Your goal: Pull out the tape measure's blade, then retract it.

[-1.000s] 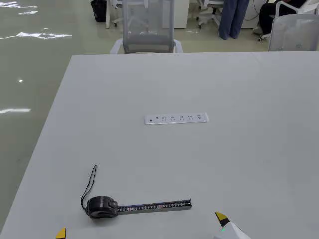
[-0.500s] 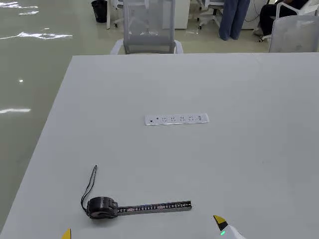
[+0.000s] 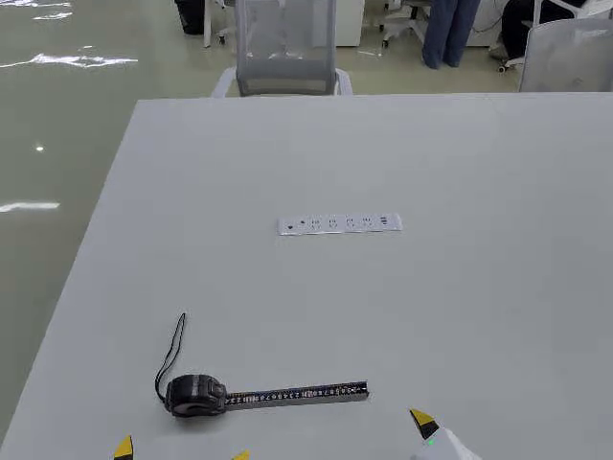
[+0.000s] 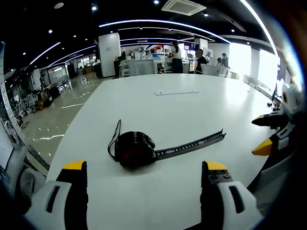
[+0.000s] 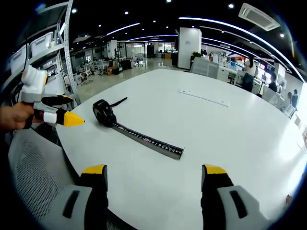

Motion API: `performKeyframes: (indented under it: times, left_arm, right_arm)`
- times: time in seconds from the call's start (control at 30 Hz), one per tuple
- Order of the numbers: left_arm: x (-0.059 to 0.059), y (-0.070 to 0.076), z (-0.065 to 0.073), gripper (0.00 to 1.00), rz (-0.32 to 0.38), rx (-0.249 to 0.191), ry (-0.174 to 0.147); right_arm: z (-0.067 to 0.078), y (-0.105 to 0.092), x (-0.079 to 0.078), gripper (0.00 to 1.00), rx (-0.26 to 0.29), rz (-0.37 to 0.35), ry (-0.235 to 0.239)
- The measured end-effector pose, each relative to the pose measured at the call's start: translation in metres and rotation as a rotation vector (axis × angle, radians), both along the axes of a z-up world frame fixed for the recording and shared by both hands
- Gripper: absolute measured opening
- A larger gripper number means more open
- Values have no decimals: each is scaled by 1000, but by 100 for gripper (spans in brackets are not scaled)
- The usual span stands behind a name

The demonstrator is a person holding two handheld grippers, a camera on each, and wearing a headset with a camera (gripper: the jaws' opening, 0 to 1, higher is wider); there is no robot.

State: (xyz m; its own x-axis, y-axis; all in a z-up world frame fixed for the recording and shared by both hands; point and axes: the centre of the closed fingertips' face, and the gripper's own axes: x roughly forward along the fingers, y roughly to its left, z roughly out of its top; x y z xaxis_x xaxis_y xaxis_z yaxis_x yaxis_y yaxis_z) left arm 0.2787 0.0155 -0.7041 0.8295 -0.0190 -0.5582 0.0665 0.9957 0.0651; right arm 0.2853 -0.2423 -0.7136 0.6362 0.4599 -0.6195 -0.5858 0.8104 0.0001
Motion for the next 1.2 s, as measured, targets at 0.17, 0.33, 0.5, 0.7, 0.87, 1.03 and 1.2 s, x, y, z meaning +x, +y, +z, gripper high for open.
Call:
performKeyframes:
  times: [0.17, 0.33, 0.5, 0.7, 0.87, 1.03, 1.2]
  left_arm:
    - [7, 0, -4, 99, 18, -5, 7]
    - [12, 1, -9, 99, 38, -8, 13]
    - [16, 3, -15, 98, 55, -7, 26]
    - [22, 9, -21, 95, 83, -8, 41]
    - [28, 8, -26, 94, 95, -15, 48]
    - [34, 7, -29, 93, 100, -28, 58]
    - [42, 10, -33, 93, 110, -26, 58]
  right_arm:
    - [-1, 1, 3, 80, 8, 9, 2]
    - [-1, 5, 6, 73, 27, 39, 9]
    - [-1, 5, 10, 71, 24, 74, -8]
    - [-6, 7, 15, 66, 17, 133, -7]
    - [-11, 7, 21, 65, 6, 194, -21]
    - [-14, 10, 26, 63, 17, 264, -20]
    - [-20, 9, 35, 62, 9, 310, -13]
